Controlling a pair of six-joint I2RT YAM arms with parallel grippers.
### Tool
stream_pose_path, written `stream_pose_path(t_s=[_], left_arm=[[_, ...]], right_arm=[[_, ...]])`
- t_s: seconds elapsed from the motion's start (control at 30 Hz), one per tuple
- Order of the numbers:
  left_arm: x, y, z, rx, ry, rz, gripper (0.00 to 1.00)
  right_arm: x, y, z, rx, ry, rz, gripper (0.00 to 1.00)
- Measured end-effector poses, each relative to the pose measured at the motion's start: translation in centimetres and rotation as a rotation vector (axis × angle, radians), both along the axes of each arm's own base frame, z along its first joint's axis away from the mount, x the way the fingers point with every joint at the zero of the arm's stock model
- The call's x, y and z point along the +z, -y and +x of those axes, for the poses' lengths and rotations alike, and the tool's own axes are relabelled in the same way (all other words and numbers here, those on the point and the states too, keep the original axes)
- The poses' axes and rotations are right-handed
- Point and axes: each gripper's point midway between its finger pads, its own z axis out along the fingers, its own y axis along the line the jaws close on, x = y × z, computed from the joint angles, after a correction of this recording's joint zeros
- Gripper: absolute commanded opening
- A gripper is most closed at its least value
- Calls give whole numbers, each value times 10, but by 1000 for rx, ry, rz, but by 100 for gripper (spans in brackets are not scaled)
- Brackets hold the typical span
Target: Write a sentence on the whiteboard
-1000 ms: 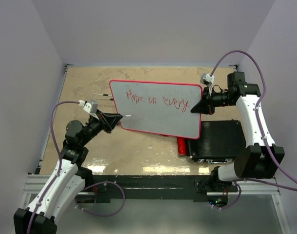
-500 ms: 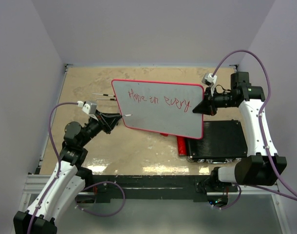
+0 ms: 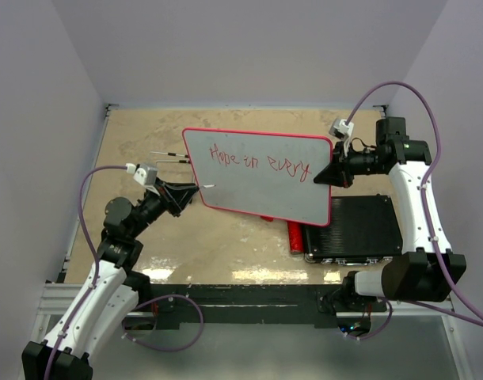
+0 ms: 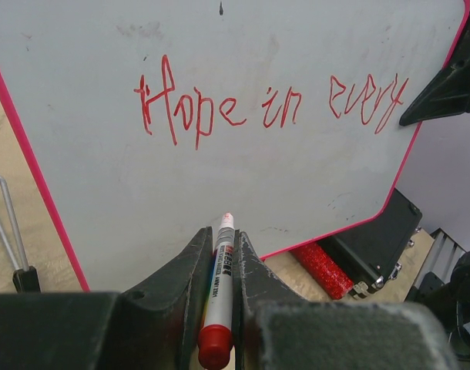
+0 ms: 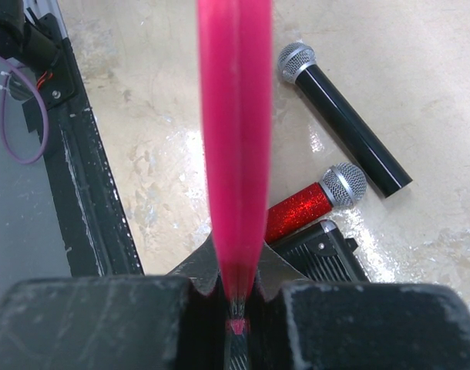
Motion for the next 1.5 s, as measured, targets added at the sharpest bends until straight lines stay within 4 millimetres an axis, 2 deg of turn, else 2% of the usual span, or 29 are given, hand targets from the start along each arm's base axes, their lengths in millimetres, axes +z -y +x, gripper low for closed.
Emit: stream_pose_path(t_s=[1.5], left_arm=[[-1, 3, -3, -26, -2, 0, 0]], right_arm=[[-2, -1, -1, -9, 7, 8, 0]])
